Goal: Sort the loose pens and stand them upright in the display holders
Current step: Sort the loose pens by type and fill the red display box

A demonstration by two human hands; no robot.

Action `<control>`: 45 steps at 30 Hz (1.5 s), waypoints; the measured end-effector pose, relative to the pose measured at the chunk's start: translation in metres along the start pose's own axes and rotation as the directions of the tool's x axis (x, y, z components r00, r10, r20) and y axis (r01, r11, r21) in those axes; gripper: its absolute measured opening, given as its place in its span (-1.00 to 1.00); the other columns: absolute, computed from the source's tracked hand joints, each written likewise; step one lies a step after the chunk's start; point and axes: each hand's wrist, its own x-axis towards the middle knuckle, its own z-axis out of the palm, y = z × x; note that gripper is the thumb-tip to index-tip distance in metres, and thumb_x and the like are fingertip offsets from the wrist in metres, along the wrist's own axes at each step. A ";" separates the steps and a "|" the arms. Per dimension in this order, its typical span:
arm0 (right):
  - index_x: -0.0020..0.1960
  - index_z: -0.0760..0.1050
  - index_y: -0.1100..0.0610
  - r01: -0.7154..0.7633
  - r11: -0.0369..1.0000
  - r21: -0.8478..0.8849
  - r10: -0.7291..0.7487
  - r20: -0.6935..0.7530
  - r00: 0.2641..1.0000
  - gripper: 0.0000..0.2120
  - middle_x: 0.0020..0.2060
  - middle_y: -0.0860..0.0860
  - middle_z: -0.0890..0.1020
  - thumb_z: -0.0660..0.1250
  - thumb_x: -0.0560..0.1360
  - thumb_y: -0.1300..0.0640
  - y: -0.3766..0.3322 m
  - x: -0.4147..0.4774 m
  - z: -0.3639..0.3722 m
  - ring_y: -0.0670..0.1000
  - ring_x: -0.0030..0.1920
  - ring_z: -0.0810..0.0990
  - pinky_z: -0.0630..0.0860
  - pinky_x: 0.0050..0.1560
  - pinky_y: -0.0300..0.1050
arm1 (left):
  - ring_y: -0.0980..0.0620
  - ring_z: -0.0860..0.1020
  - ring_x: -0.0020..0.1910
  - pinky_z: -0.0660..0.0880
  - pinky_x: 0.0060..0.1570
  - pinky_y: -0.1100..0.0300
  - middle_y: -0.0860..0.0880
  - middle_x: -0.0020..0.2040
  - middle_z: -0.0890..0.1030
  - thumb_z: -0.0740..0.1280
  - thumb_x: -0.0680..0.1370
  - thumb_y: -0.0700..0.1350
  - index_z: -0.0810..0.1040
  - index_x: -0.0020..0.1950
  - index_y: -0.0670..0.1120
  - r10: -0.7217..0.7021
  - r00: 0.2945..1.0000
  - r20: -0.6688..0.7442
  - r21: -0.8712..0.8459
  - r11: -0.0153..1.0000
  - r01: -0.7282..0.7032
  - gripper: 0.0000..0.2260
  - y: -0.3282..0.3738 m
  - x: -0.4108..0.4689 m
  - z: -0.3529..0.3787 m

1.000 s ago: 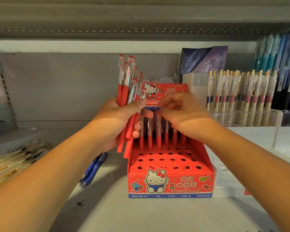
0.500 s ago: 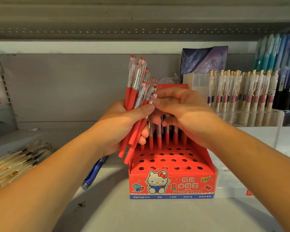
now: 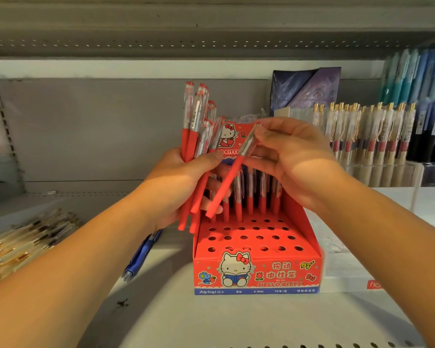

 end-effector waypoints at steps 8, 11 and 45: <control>-0.13 0.52 0.05 0.128 0.874 -0.469 -0.200 -0.105 0.974 -0.75 -0.43 -0.17 0.58 0.29 0.57 0.38 -0.003 0.010 -0.008 -0.15 -0.32 0.64 0.67 -0.24 -0.08 | 0.05 0.36 -0.62 0.32 -0.61 0.27 -0.03 -0.44 0.54 0.35 0.60 -0.14 0.48 -0.15 -0.20 0.098 0.992 -0.079 0.070 0.993 -0.092 -0.82 -0.004 0.005 -0.006; -0.09 0.54 0.05 0.137 0.809 -0.572 -0.217 -0.074 0.973 -0.79 -0.25 -0.11 0.55 0.31 0.57 0.34 0.002 0.010 -0.006 0.04 -0.10 0.62 0.62 0.05 0.09 | 0.06 0.34 -0.60 0.31 -0.61 0.26 -0.04 -0.40 0.53 0.36 0.59 -0.16 0.47 -0.16 -0.18 0.095 0.993 -0.064 0.042 0.995 -0.093 -0.83 -0.005 0.006 -0.007; -0.14 0.60 0.06 0.038 0.834 -0.550 -0.078 -0.049 0.996 -0.90 -0.21 0.07 0.68 0.41 0.47 0.24 -0.006 0.004 -0.005 0.06 -0.16 0.69 0.67 -0.24 -0.01 | 0.07 0.38 -0.63 0.35 -0.60 0.30 -0.02 -0.46 0.59 0.34 0.59 -0.11 0.51 -0.04 -0.25 0.063 0.997 0.054 0.034 0.997 -0.065 -0.81 0.001 0.000 -0.007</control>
